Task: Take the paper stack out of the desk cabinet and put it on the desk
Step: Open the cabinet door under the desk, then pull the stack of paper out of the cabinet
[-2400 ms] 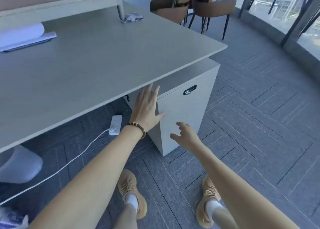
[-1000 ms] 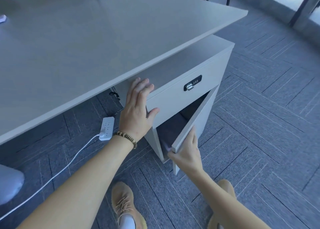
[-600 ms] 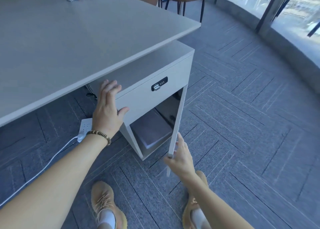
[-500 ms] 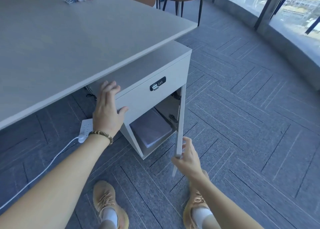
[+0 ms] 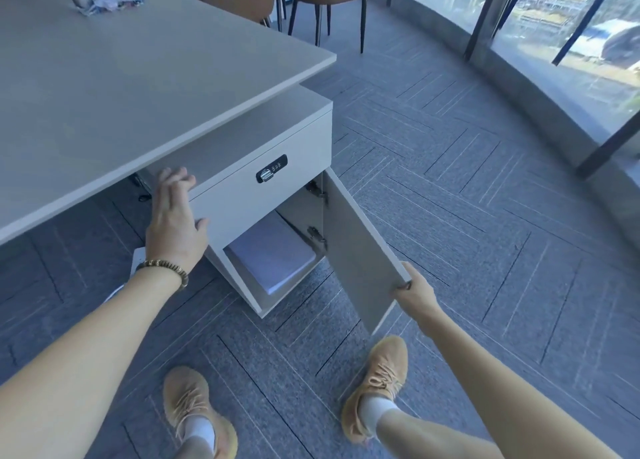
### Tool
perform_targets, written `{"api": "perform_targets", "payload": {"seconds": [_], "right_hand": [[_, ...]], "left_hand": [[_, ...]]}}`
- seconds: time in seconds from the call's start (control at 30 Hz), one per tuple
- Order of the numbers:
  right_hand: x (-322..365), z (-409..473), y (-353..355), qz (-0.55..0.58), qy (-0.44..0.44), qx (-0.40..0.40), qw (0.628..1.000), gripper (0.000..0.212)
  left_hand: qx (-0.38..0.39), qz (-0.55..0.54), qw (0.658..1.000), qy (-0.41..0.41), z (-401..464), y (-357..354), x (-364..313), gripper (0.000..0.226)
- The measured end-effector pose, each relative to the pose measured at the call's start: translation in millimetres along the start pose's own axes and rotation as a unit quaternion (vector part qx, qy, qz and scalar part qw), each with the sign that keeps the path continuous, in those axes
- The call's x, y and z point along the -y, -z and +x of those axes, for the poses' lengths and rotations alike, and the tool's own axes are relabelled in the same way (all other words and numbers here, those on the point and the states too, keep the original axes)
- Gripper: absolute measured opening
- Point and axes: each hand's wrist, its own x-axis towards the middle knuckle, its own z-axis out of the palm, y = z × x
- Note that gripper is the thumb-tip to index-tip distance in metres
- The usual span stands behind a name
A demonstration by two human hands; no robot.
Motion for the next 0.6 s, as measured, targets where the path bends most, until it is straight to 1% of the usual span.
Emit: {"api": "perform_targets", "payload": {"seconds": [0.1, 0.17, 0.23, 0.33, 0.47, 0.6], "right_hand": [[-1, 18, 19, 0.065, -0.034, -0.03, 0.997, 0.035], [2, 24, 33, 0.102, -0.034, -0.061, 0.992, 0.033], [9, 26, 42, 0.111, -0.025, -0.091, 0.989, 0.034], [18, 31, 54, 0.086, -0.015, -0.116, 0.989, 0.043], [20, 50, 68, 0.043, -0.014, -0.124, 0.991, 0.061], [24, 57, 81, -0.007, -0.026, -0.095, 0.995, 0.056]], "left_hand": [[-0.018, 0.0, 1.0, 0.023, 2, -2, -1, 0.058], [-0.02, 0.001, 1.0, 0.023, 2, -4, -4, 0.057], [-0.015, 0.004, 1.0, 0.024, 3, -5, -2, 0.058], [-0.005, 0.009, 1.0, 0.017, 4, -4, 0, 0.06], [-0.011, 0.011, 1.0, 0.018, 4, -5, -2, 0.06], [-0.004, 0.011, 1.0, 0.022, 4, -4, -3, 0.058]]}}
